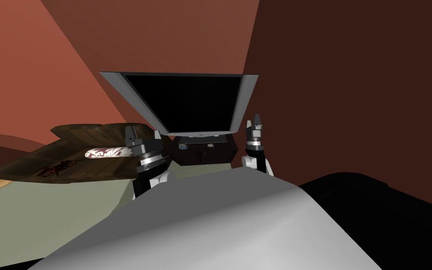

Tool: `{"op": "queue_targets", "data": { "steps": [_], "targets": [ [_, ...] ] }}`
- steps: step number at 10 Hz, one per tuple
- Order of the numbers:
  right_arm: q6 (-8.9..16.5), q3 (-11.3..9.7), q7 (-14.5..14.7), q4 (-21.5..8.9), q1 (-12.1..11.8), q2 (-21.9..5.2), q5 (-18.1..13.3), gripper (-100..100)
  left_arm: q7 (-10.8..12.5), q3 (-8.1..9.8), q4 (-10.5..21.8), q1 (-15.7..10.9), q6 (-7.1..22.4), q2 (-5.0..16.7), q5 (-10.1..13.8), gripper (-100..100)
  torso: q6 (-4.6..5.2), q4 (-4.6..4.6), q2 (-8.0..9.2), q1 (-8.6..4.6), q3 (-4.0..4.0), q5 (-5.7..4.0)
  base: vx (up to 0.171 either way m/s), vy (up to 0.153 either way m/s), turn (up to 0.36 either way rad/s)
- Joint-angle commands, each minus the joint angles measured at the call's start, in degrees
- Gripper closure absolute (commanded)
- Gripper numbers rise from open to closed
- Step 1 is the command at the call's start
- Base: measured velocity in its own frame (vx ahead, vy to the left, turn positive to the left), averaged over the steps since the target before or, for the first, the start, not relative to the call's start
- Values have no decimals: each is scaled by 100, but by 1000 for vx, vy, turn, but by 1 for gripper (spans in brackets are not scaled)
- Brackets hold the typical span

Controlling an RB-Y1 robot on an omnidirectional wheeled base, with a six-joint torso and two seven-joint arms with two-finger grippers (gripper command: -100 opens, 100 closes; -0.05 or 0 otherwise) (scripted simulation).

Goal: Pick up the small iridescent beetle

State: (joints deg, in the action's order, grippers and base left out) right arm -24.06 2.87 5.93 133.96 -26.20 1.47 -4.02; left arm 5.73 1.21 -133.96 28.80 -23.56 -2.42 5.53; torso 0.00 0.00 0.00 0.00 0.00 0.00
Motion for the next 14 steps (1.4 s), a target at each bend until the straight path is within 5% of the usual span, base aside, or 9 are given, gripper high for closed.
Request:
{"op": "queue_targets", "data": {
  "steps": [1, 14],
  "targets": [
    [17, -37, 42, -76, 25, -241, -38, -100, 0, 0, 0, 0, 0, 0, 0, 0, 0, 0, 0, 0, 0, 0, -1, 5, 14],
    [256, -690, 796, -1463, 392, -2338, -756, -100, 0, 0, 0, 0, 0, 0, 0, 0, 1, 0, 2, 12, 1, 3, -5, 32, 43]
  ]
}}
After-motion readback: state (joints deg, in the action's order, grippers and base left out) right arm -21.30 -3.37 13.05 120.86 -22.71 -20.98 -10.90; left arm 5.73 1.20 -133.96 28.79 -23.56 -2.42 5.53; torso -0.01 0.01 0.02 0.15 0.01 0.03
